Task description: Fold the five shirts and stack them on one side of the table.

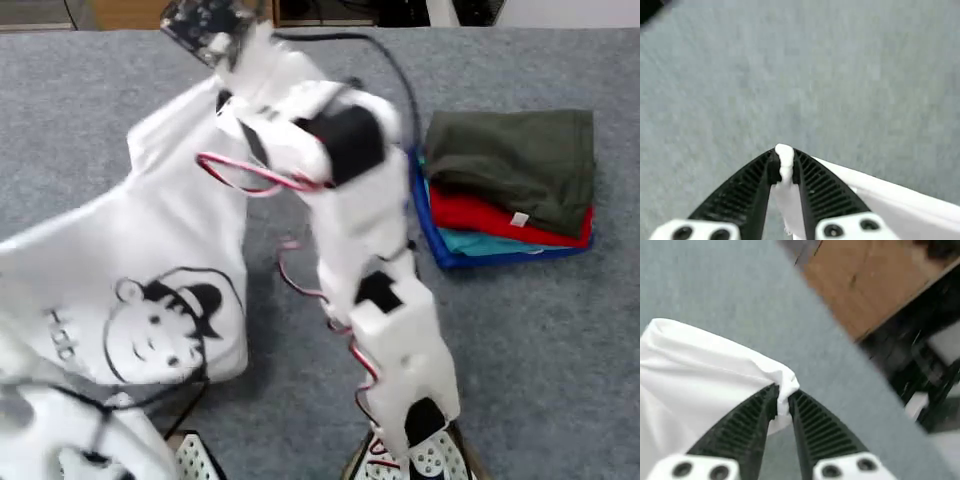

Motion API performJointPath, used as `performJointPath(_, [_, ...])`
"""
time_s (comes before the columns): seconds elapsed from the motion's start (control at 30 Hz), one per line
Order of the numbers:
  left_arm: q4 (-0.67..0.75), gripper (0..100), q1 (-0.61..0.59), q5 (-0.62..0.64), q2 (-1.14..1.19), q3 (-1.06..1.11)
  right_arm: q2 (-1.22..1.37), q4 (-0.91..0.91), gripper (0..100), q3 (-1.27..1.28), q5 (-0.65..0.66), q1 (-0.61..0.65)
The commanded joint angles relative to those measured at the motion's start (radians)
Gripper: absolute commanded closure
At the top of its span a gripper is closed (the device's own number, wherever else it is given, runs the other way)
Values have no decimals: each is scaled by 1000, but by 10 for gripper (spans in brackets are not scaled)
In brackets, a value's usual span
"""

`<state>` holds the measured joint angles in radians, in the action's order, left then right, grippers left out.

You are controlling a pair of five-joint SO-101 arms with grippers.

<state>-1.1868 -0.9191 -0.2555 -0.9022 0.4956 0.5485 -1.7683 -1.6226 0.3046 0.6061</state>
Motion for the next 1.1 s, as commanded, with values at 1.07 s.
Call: performJointPath(1.07, [-293,981,-160,146,-378,-735,-865,443,997,349,8,45])
